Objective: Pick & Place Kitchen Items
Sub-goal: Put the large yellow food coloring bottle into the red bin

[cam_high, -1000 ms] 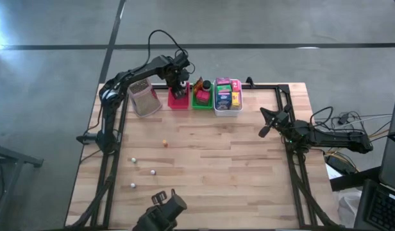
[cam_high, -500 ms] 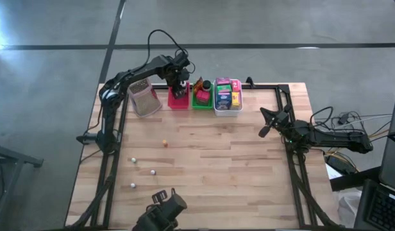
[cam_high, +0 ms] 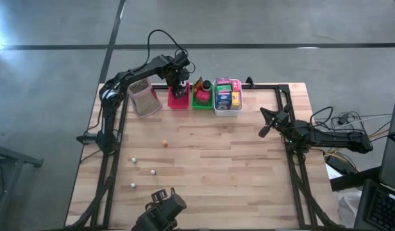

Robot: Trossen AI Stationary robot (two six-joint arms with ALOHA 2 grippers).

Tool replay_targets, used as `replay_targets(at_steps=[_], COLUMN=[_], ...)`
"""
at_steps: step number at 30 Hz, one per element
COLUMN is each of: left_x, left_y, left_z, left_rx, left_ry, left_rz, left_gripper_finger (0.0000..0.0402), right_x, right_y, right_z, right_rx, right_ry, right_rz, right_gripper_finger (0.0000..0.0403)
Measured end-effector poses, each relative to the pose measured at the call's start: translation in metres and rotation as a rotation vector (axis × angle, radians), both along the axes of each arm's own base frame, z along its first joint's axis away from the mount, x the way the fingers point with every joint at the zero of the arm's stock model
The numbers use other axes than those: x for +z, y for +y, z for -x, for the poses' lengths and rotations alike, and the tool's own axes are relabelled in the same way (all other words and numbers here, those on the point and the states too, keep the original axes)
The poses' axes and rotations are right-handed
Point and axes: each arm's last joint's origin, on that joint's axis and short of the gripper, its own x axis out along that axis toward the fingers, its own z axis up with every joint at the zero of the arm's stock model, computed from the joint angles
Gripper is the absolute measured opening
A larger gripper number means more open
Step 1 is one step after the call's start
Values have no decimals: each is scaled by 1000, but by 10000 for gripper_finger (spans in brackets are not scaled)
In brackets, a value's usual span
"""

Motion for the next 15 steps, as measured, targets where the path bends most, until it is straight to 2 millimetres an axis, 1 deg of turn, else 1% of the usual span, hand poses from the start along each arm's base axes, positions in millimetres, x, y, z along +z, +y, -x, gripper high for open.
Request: replay_targets(at_steps=[9,15], left_x=[6,23], left_y=[2,2], left_z=[0,1], left_rx=[3,6], left_ry=[23,16], left_rz=[-45,-50], left_gripper_finger=[202,202], right_x=[0,0], right_y=[0,0], right_z=[0,0], right_rx=[0,0], right_ry=[0,0], right_rz=[0,0], right_gripper_finger=[8,8])
